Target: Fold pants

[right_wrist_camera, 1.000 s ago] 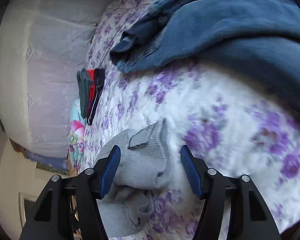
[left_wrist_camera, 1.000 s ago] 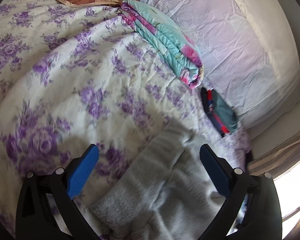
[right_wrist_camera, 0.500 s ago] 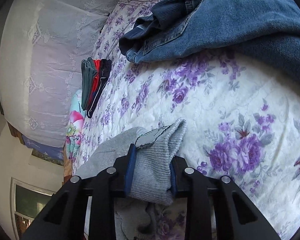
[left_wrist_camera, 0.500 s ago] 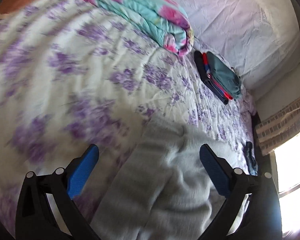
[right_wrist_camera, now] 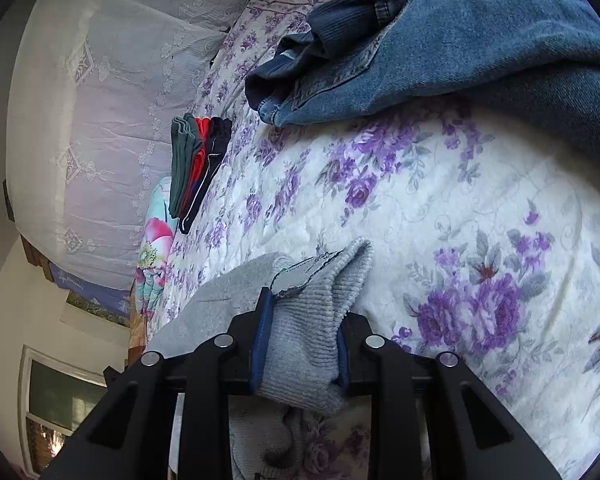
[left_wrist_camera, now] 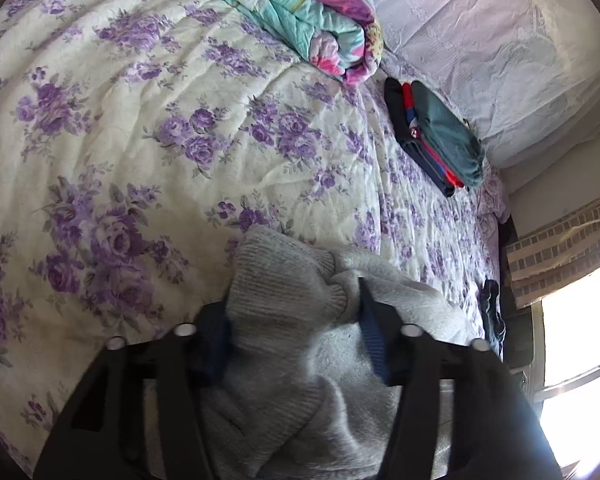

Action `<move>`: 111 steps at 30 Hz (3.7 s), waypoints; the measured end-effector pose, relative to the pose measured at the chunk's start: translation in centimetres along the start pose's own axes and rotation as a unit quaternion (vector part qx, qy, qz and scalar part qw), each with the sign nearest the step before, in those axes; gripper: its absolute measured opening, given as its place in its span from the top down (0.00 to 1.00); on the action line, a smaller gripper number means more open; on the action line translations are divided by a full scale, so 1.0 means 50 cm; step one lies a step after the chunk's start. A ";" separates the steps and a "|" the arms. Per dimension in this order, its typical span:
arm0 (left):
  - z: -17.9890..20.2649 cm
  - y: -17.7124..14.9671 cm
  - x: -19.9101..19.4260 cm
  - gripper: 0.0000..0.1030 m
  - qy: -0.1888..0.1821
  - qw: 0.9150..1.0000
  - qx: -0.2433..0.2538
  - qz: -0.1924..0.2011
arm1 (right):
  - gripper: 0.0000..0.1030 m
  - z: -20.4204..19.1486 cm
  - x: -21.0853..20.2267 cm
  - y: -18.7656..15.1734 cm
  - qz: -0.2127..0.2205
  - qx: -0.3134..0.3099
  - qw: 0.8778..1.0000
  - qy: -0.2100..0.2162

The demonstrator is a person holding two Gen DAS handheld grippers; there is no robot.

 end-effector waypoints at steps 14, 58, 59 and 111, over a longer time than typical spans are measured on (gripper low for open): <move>0.168 -0.002 -0.106 0.74 -0.009 0.989 0.107 0.104 | 0.87 -0.097 -0.076 0.073 0.080 -0.069 0.994 -0.006; 0.086 -0.069 -0.099 0.31 0.088 0.989 0.098 0.063 | 0.63 -0.438 0.253 0.022 -0.063 -0.290 0.954 -0.036; 0.073 -0.077 -0.094 0.31 0.092 0.990 0.094 0.056 | 0.64 -0.407 0.266 0.029 -0.073 -0.274 0.958 -0.051; 0.047 -0.216 -0.251 0.83 -0.018 0.987 -0.047 0.152 | 0.84 -0.152 -0.156 -0.071 0.003 -0.065 0.996 0.067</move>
Point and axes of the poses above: each gripper's, at about its wrist camera, not at the fingertips, and x roughly the way its jaws point, z to its right, y to its top, the point moved 5 cm from there along x, roughly the way its jaws point, and after that the axes turned 13 degrees about -y, right-handed, at the moved point
